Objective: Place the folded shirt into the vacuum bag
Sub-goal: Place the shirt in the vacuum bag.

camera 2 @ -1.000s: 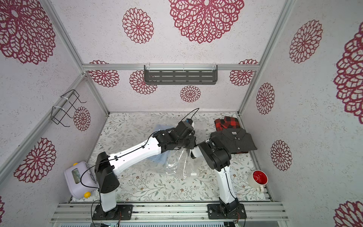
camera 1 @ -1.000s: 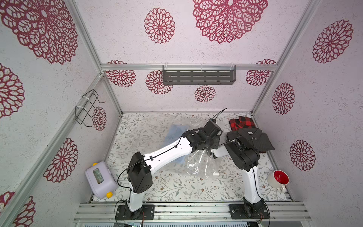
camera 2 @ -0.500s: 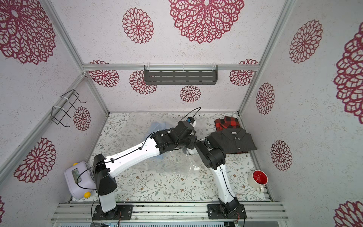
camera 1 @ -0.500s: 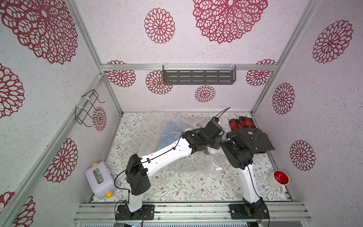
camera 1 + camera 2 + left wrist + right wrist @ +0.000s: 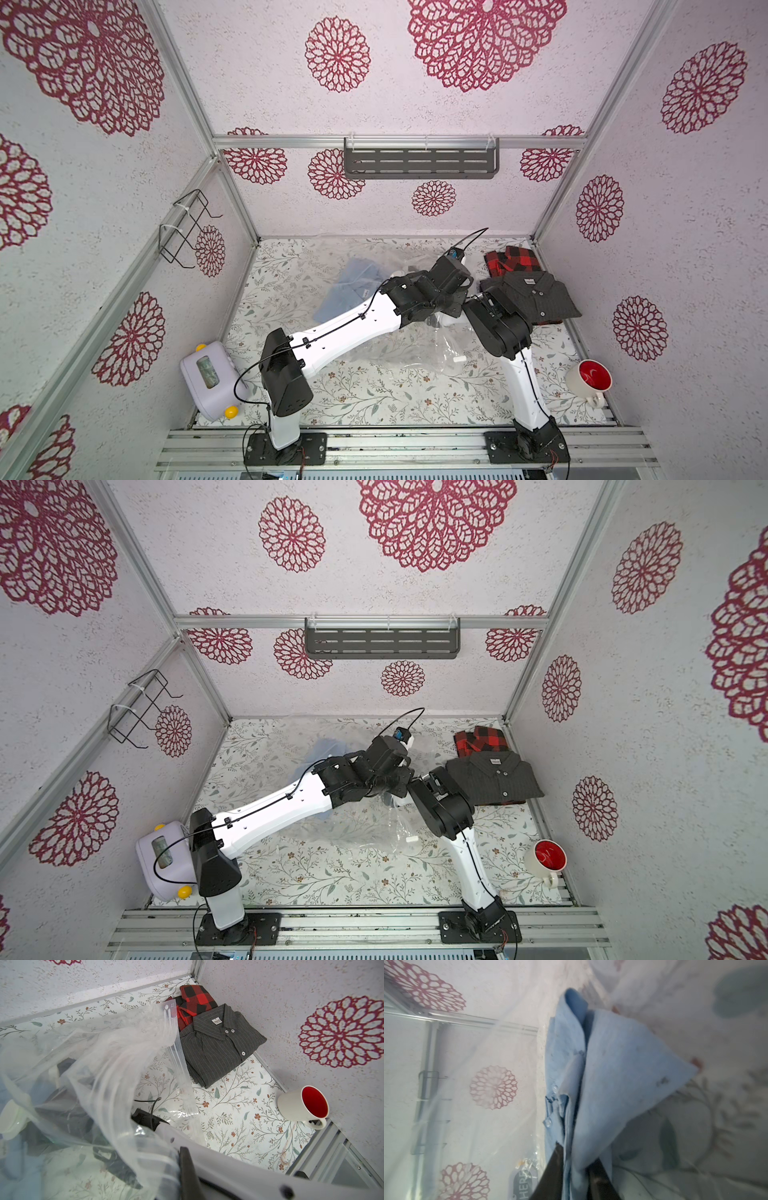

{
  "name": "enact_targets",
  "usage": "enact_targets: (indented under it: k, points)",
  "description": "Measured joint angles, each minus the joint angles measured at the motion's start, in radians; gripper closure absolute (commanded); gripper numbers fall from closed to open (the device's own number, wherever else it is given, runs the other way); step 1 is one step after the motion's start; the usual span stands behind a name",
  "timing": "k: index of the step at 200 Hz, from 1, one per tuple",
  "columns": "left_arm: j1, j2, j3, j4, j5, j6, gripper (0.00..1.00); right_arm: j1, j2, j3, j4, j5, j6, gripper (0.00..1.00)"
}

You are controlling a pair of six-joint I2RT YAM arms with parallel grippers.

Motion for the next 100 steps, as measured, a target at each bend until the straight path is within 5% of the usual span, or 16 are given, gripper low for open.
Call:
enact_targets:
  k: [29, 57, 100]
  points:
    - [-0.016, -0.011, -0.006, 0.002, 0.004, 0.011, 1.00, 0.006, -0.044, -0.085, -0.015, -0.026, -0.042, 0.53]
    - [-0.021, -0.024, -0.017, 0.010, 0.012, 0.017, 1.00, 0.010, -0.058, -0.117, 0.028, -0.053, -0.037, 0.50]
    - [-0.015, -0.044, -0.039, 0.017, 0.055, 0.021, 1.00, 0.030, -0.053, -0.100, 0.109, -0.066, 0.028, 0.81]
